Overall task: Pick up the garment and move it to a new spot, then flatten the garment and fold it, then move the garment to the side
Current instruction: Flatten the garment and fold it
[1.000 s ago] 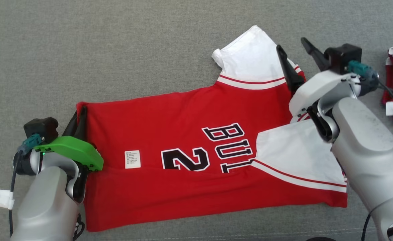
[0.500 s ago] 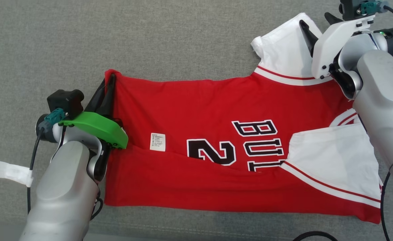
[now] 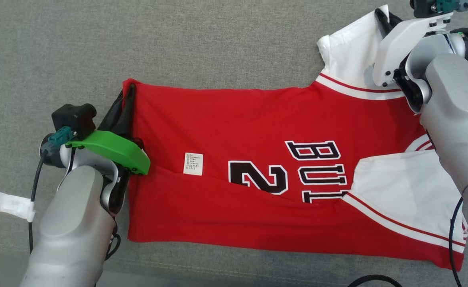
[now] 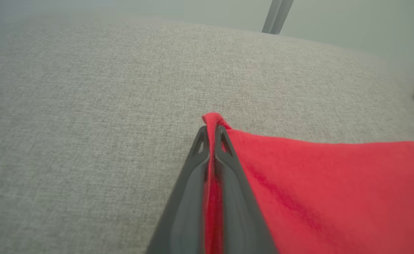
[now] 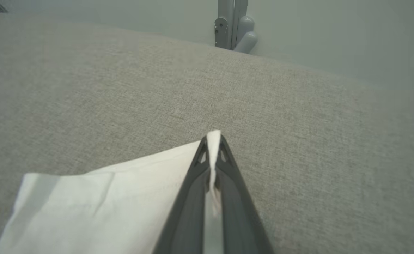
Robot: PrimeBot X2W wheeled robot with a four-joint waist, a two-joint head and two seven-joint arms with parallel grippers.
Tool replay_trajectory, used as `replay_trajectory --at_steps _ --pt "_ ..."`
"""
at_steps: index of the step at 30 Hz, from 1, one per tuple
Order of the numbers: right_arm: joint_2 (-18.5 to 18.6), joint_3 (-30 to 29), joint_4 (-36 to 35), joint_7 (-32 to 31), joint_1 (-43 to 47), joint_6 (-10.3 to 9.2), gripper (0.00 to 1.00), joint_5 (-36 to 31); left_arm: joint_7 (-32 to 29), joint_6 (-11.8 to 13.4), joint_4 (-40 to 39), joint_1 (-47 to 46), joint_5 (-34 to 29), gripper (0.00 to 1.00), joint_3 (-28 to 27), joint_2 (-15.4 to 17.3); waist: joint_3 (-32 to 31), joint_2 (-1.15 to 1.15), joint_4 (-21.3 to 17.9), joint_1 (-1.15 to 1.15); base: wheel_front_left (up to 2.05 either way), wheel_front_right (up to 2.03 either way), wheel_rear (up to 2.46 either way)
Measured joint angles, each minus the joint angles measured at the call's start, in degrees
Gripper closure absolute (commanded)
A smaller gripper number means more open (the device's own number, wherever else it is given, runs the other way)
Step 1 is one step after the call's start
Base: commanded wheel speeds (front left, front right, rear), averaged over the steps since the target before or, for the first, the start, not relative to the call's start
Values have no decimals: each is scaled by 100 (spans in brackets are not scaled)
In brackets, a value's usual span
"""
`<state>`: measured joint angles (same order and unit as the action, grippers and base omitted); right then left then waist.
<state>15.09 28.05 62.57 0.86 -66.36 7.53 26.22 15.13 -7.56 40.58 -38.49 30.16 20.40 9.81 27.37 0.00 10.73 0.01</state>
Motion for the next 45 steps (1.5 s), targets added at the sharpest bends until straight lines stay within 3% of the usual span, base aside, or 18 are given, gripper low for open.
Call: replay_trajectory --at_steps 6,13,19,30,45 --pt "-86 45 -41 916 89 0 100 211 0 0 -14 144 -94 100 -237 88 -304 0 -157 0 0 0 0" --pt "-175 333 -445 1312 642 0 100 508 -1 0 25 612 -101 100 -331 300 -815 0 -389 -1 0 0 0" --pt "7 575 -1306 1395 1423 1 100 934 0 0 -34 1104 -49 100 -390 499 -1241 0 -700 -1 0 0 0" --pt "417 282 -3151 1418 3597 0 100 1455 0 0 -282 2128 -36 100 -543 577 -1922 0 -1180 -1 0 0 0" --pt "197 -231 -3279 1418 5037 0 100 1502 0 0 -471 2997 -99 100 -778 514 -2395 0 -1434 -1 0 0 0"
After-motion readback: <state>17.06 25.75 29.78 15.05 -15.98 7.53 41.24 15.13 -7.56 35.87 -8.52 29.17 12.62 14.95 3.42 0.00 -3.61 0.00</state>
